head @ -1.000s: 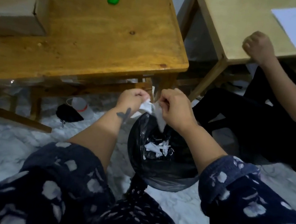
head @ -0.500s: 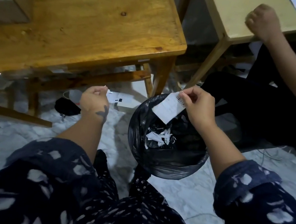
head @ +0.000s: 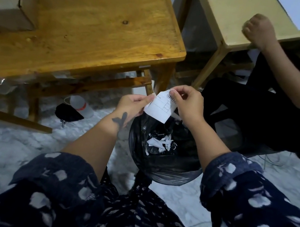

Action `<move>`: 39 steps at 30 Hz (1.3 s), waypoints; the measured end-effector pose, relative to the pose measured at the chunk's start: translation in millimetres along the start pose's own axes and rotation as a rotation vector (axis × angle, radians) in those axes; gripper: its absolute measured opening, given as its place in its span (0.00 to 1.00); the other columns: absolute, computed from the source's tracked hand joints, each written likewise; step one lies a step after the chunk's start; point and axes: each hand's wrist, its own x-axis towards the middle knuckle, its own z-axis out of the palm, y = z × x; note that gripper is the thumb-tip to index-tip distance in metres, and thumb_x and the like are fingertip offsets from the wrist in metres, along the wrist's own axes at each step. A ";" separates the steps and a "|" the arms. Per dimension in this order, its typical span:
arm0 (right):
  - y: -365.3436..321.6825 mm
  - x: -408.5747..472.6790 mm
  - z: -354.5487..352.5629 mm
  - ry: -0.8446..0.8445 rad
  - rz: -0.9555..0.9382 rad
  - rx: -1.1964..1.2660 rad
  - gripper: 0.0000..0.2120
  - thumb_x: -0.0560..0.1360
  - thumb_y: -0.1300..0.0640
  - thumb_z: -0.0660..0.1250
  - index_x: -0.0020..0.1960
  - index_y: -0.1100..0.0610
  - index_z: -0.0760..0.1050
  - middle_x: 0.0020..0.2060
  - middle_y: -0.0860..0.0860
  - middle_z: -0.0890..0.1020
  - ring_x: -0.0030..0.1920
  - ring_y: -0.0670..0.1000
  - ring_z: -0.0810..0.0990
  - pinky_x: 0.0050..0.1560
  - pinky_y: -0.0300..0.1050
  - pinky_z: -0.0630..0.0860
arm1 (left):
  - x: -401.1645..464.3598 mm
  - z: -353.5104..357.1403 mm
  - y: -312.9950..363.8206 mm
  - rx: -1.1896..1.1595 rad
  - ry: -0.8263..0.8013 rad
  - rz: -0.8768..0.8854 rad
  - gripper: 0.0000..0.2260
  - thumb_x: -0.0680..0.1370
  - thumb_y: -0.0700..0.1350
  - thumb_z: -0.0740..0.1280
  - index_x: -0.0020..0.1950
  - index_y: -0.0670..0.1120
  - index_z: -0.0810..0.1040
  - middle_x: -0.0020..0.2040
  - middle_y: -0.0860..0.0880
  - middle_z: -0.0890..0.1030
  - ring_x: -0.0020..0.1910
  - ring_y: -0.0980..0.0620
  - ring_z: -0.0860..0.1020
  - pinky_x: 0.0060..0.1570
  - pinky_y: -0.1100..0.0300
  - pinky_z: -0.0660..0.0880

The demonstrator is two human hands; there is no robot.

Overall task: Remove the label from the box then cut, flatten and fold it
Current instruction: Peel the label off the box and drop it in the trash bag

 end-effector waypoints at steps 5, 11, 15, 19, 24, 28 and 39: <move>6.2 -0.8 2.7 0.028 -0.003 -0.099 0.04 0.75 0.54 0.68 0.49 0.49 0.80 0.49 0.49 0.81 0.48 0.48 0.77 0.50 0.43 0.75 | -3.6 -0.3 6.0 0.059 -0.061 -0.007 0.11 0.71 0.44 0.74 0.51 0.43 0.82 0.46 0.48 0.84 0.40 0.58 0.82 0.35 0.68 0.75; 3.0 -15.7 -0.4 0.017 -0.240 -0.463 0.14 0.74 0.42 0.64 0.55 0.45 0.80 0.57 0.43 0.76 0.61 0.51 0.67 0.61 0.48 0.57 | -9.3 -0.8 10.2 0.054 0.030 0.131 0.10 0.75 0.43 0.71 0.55 0.42 0.81 0.45 0.47 0.83 0.36 0.58 0.79 0.31 0.72 0.71; -0.3 -17.5 2.9 -0.105 -0.159 -0.418 0.13 0.76 0.43 0.63 0.53 0.46 0.81 0.53 0.44 0.82 0.60 0.50 0.69 0.69 0.53 0.53 | -10.6 -1.4 9.7 0.043 0.016 0.203 0.07 0.76 0.42 0.70 0.53 0.44 0.81 0.45 0.47 0.83 0.42 0.53 0.81 0.41 0.62 0.76; -8.5 -13.6 6.3 -0.136 -0.147 -0.386 0.09 0.75 0.45 0.64 0.45 0.45 0.82 0.41 0.44 0.83 0.55 0.50 0.75 0.65 0.55 0.63 | -9.4 0.3 8.2 0.354 0.159 0.362 0.12 0.73 0.52 0.71 0.56 0.55 0.75 0.51 0.50 0.80 0.53 0.49 0.75 0.52 0.52 0.74; -16.0 -7.8 1.0 -0.214 -0.223 -0.363 0.07 0.74 0.47 0.66 0.41 0.46 0.82 0.35 0.44 0.83 0.46 0.54 0.79 0.52 0.59 0.75 | -15.4 -2.4 21.8 0.938 0.223 0.704 0.08 0.78 0.56 0.62 0.53 0.58 0.78 0.68 0.54 0.67 0.65 0.48 0.60 0.59 0.51 0.58; -16.2 -4.9 -2.6 -0.233 -0.307 -0.413 0.10 0.75 0.44 0.65 0.41 0.48 0.81 0.37 0.46 0.82 0.45 0.53 0.77 0.53 0.58 0.73 | -7.4 -9.3 34.0 1.247 0.107 0.812 0.10 0.80 0.56 0.59 0.53 0.54 0.77 0.55 0.56 0.78 0.59 0.50 0.67 0.57 0.51 0.59; -15.9 -17.1 -2.5 -0.173 -0.640 -0.669 0.05 0.69 0.63 0.64 0.39 0.55 0.77 0.33 0.47 0.76 0.40 0.55 0.72 0.42 0.49 0.63 | 24.2 11.6 11.1 0.726 0.025 0.164 0.10 0.76 0.49 0.62 0.36 0.56 0.78 0.49 0.54 0.79 0.63 0.51 0.66 0.65 0.47 0.57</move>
